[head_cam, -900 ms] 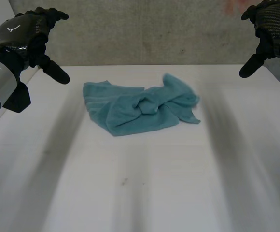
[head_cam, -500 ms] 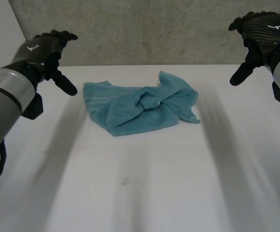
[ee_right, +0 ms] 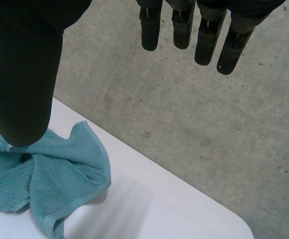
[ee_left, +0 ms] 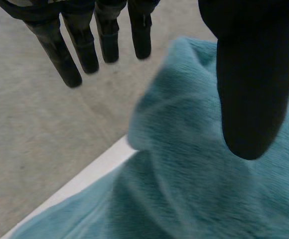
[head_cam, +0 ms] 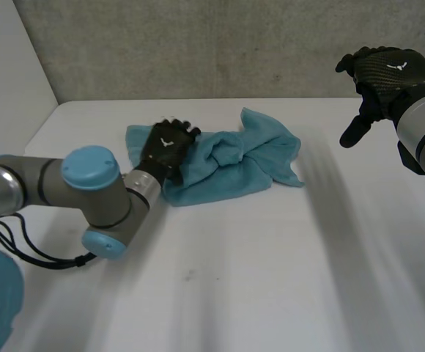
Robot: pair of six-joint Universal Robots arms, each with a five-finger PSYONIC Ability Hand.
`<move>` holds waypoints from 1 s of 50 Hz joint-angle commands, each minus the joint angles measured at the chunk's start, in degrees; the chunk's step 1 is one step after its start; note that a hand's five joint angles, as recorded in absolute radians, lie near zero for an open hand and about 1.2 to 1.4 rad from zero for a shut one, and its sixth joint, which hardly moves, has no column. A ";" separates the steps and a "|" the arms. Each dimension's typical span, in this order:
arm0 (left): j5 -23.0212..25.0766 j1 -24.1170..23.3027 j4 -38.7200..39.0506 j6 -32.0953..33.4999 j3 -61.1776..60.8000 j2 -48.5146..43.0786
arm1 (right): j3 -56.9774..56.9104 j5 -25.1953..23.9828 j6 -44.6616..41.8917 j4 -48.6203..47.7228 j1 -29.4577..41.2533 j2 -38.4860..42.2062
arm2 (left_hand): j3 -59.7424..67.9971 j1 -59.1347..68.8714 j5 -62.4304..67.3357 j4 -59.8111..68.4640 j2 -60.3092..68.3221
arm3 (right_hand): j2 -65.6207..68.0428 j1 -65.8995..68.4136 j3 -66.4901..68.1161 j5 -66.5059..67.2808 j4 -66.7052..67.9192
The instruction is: Fold the laundry
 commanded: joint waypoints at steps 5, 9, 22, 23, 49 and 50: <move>0.08 -1.02 -0.46 -0.15 2.04 -1.58 | 0.07 -0.09 0.00 -0.84 0.00 1.29 | 60.88 60.56 61.10 61.20 60.86 | -2.88 -2.02 -2.43 -4.14 -3.42; -1.93 -1.28 -0.20 -0.15 1.34 0.43 | -0.11 -0.09 -0.26 -0.93 -0.09 2.44 | 60.94 60.62 61.16 61.26 60.92 | -2.88 -2.02 -2.43 -4.14 -3.42; -9.41 -5.24 -6.62 -2.17 -20.29 27.52 | -0.63 -0.18 -4.74 -0.49 -0.18 2.44 | 60.94 60.62 61.16 61.26 60.92 | -2.88 -2.02 -2.43 -4.14 -3.42; -9.41 -6.20 -9.31 -3.04 -24.64 30.56 | -0.64 -0.18 -4.74 -0.49 -0.18 2.44 | 60.94 60.62 61.16 61.26 60.92 | -2.88 -2.02 -2.43 -4.14 -3.42; -8.89 -4.71 -27.01 -15.62 -35.14 45.10 | 2.79 -10.62 -17.21 1.35 9.04 7.71 | 3.27 2.94 3.48 3.58 3.25 | -2.88 -2.02 -2.43 -4.14 -3.42; -8.80 -3.15 -26.92 -15.62 -33.84 45.10 | 2.79 -10.64 -17.22 1.35 9.05 7.71 | 1.27 0.95 1.48 1.59 1.25 | -2.88 -2.02 -2.43 -4.14 -3.42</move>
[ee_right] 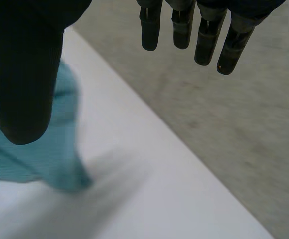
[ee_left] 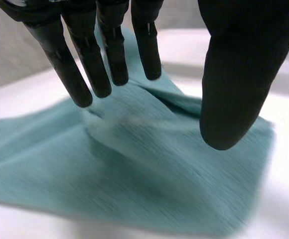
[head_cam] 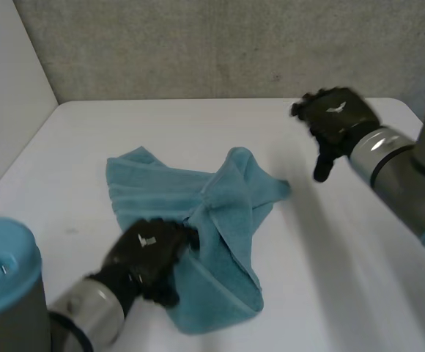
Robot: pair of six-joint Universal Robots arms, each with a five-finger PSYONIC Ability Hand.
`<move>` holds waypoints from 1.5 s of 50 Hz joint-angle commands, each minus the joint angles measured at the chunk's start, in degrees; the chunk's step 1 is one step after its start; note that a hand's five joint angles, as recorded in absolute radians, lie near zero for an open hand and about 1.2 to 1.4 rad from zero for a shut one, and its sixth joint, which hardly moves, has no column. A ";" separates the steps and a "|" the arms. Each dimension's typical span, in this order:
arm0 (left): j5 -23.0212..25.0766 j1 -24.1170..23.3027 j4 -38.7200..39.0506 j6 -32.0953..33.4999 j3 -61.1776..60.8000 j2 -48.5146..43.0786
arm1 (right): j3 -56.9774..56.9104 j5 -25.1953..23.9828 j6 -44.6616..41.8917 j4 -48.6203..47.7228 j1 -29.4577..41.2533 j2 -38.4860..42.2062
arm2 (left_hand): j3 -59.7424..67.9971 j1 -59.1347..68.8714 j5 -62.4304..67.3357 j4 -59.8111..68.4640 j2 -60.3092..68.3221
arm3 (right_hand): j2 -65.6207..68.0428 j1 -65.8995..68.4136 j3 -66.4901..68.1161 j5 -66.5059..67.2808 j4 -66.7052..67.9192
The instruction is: Fold the laundry
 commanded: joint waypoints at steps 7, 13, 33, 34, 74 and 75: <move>0.71 13.62 1.36 2.64 9.33 -1.44 | 3.02 -10.95 -11.13 -0.60 10.47 2.39 | -17.77 -17.35 -17.63 -17.70 -17.37 | -2.88 -2.02 -2.43 -4.14 -3.44; 1.59 19.31 3.28 9.13 9.68 -5.56 | 3.73 -11.83 -19.74 -4.99 13.72 5.28 | -17.77 -17.35 -17.63 -17.70 -17.37 | -2.88 -2.02 -2.43 -4.14 -3.44; 12.58 22.49 9.96 15.21 11.17 -14.71 | -3.74 -3.39 -41.38 -21.96 15.84 21.46 | -20.62 -20.19 -20.47 -20.55 -20.22 | 66.00 66.86 66.45 64.74 65.44; 12.58 22.49 9.97 15.21 11.17 -14.71 | -3.57 -3.13 -41.03 -23.44 15.49 21.46 | -20.63 -20.21 -20.49 -20.56 -20.23 | 67.11 67.97 67.56 65.85 66.55; 33.76 13.88 12.61 29.80 14.33 -23.41 | 19.46 -2.78 -8.33 -26.45 -9.12 -15.37 | -5.17 -4.75 -5.03 -5.10 -4.78 | 67.12 67.98 67.57 65.86 66.56; 33.76 13.88 12.61 29.80 14.34 -23.41 | 19.63 -2.78 -8.51 -26.53 -9.82 -15.37 | -5.15 -4.73 -5.01 -5.09 -4.76 | 67.12 67.98 67.57 65.86 66.56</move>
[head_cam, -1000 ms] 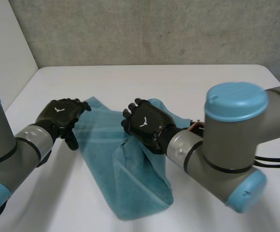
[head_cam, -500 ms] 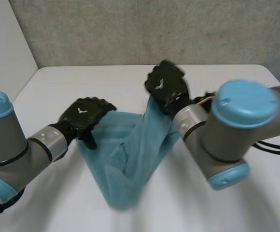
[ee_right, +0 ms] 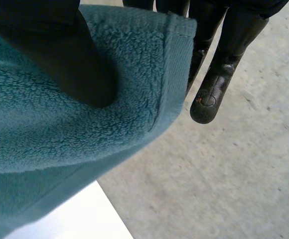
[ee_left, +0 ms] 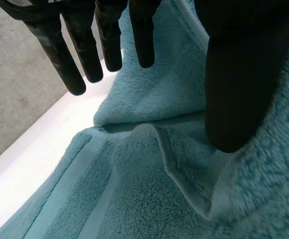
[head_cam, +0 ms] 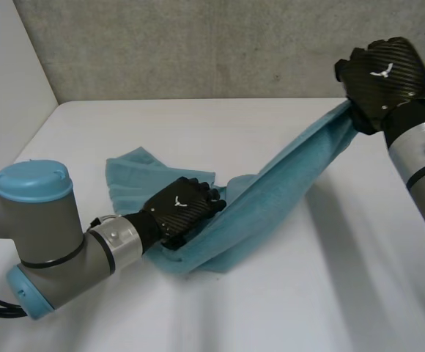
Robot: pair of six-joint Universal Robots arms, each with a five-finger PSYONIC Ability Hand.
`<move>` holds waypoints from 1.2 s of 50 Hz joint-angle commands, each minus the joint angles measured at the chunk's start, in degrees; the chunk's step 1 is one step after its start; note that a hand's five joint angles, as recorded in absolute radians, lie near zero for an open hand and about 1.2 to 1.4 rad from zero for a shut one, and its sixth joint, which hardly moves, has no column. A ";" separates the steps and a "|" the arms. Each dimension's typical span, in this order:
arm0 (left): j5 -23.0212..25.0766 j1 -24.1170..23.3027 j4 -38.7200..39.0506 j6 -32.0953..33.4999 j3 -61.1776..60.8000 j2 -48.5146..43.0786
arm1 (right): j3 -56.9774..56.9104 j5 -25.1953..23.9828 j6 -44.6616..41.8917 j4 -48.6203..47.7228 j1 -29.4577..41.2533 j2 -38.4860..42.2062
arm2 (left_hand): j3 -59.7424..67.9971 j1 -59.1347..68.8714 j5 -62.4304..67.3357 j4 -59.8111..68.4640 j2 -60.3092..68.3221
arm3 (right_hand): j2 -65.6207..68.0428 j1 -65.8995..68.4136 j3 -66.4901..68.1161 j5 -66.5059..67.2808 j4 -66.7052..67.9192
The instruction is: Fold the laundry
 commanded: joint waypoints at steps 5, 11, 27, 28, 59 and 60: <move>-0.78 -0.58 -0.31 -0.11 1.22 -0.32 | 0.85 0.04 -1.25 -0.14 -6.27 -0.93 | 16.11 15.75 16.25 16.12 16.12 | 12.49 23.76 12.41 14.39 11.70; -1.40 -0.05 -0.75 -0.73 2.37 1.18 | 1.99 -0.75 -1.43 -0.06 -10.05 -1.02 | 7.87 7.51 8.01 7.88 7.88 | 12.49 23.76 12.41 14.39 11.70; -5.09 0.65 -9.19 -16.02 5.44 3.82 | 4.98 -0.75 -1.34 -0.76 -9.53 -1.02 | -6.93 -7.30 -6.79 -6.93 -6.93 | 12.49 23.76 12.41 14.39 11.70; -4.83 0.48 -9.45 -16.02 5.53 2.86 | 4.98 -0.75 -1.34 -0.76 -9.53 -1.02 | -6.77 -7.13 -6.62 -6.76 -6.76 | 12.49 23.76 12.41 14.39 11.70; -16.60 -1.89 4.08 -21.38 22.93 -1.81 | -14.84 11.78 -0.03 -8.21 -7.25 6.18 | 57.47 57.11 57.61 57.48 57.48 | 12.49 23.76 12.41 14.39 11.70; -21.65 -1.72 8.78 -22.16 25.63 0.02 | -19.23 15.04 0.50 -10.41 -6.02 7.23 | 57.47 57.11 57.61 57.48 57.48 | 12.49 23.76 12.41 14.39 11.70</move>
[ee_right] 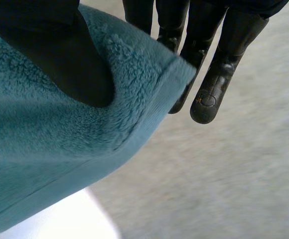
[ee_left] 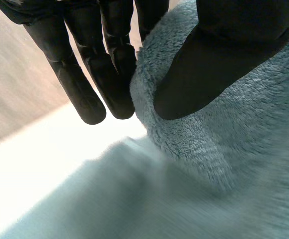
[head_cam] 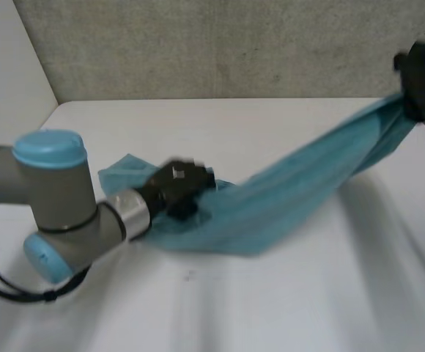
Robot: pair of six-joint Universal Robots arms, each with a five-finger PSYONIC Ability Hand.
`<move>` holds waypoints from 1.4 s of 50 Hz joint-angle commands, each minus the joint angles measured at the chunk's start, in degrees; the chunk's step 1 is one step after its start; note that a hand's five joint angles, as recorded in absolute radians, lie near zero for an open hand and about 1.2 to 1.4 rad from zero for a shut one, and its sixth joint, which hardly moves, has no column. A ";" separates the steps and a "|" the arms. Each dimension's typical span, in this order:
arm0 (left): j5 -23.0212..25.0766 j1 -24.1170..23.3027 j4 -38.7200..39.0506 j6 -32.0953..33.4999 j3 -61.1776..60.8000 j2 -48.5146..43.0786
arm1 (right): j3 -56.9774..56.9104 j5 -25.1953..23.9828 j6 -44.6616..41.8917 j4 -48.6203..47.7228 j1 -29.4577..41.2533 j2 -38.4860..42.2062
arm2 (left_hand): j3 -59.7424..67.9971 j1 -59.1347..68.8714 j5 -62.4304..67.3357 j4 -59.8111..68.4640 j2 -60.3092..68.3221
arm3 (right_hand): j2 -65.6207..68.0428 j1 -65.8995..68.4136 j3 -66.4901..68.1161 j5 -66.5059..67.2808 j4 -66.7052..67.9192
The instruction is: Fold the laundry
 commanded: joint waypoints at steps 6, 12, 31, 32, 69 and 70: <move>-25.50 1.08 31.99 -4.11 15.21 12.31 | -24.45 17.97 4.41 -16.70 5.58 5.56 | 12.14 13.51 12.60 12.07 11.99 | 12.46 23.76 12.12 14.36 11.69; -25.51 1.26 34.23 -3.93 6.88 19.79 | -19.00 17.27 8.54 -20.83 7.42 3.45 | 12.14 13.51 12.60 12.07 11.99 | 12.46 23.76 12.12 14.36 11.69; -26.12 0.64 21.67 -2.26 -32.43 20.52 | 13.33 2.50 9.94 -12.40 6.98 -4.73 | 12.14 13.51 12.60 12.07 11.99 | 12.46 23.76 12.12 14.36 11.69; -26.12 0.64 21.66 -2.26 -32.43 20.51 | 14.04 2.33 9.86 -11.35 6.90 -4.29 | 12.14 13.51 12.60 12.07 11.99 | 12.46 23.76 12.12 14.36 11.69; -15.68 3.97 -1.29 14.58 -11.71 17.19 | 13.08 2.94 1.24 -8.17 0.04 5.03 | -52.94 -51.56 -52.48 -53.01 -53.08 | 12.46 23.76 12.12 14.36 11.69; -15.66 3.98 -1.28 14.61 -11.69 17.17 | 13.26 2.94 1.24 -8.17 0.13 5.21 | -52.94 -51.56 -52.48 -53.01 -53.08 | 12.46 23.76 12.12 14.36 11.69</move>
